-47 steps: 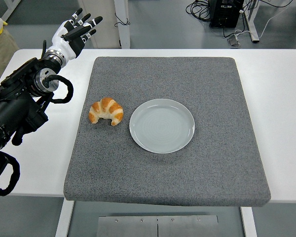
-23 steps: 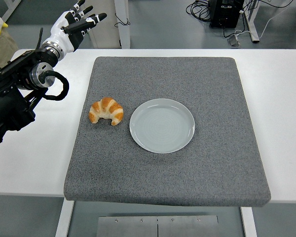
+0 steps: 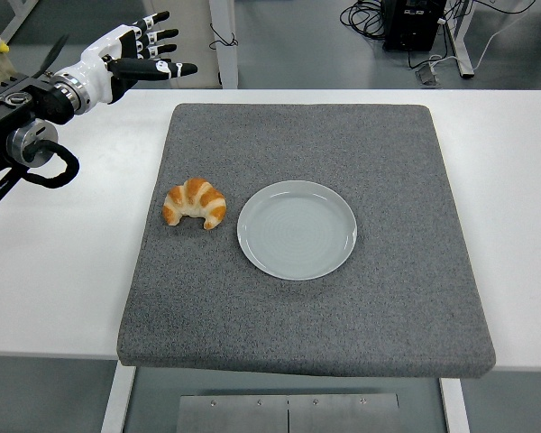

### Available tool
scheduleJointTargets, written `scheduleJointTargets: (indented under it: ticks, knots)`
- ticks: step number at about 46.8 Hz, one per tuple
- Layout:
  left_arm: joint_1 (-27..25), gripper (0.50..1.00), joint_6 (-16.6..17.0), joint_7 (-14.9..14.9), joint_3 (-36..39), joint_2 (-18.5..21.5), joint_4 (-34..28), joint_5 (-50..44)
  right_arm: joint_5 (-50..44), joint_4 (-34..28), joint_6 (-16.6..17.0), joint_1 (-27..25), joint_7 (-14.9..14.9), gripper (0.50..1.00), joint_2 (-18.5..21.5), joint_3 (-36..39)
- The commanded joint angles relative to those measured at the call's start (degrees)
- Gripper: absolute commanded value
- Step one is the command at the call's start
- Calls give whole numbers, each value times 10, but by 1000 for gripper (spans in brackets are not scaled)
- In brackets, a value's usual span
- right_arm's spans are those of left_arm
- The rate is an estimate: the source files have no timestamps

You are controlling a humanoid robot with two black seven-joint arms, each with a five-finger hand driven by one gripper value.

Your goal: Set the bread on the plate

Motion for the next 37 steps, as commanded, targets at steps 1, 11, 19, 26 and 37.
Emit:
scheduleJointTargets:
  ticks: [1, 11, 19, 26, 37]
  knots:
    - [3, 972, 0, 2, 1, 25, -41, 39, 0, 0, 0, 0, 0, 1000, 0, 0]
    - [4, 972, -1, 28, 2, 93, -156, 74, 0, 0, 0, 0, 0, 1000, 0, 0]
    - [-8, 971, -25, 34, 37, 147, -203, 108, 0, 0, 0, 1, 0, 1000, 0, 0]
    - [-9, 969, -60, 33, 39, 175, -221, 137, 0, 0, 0, 0, 0, 1000, 0, 0]
    - [2, 969, -81, 25, 41, 221, -255, 214, 0, 0, 0, 0, 0, 1000, 0, 0]
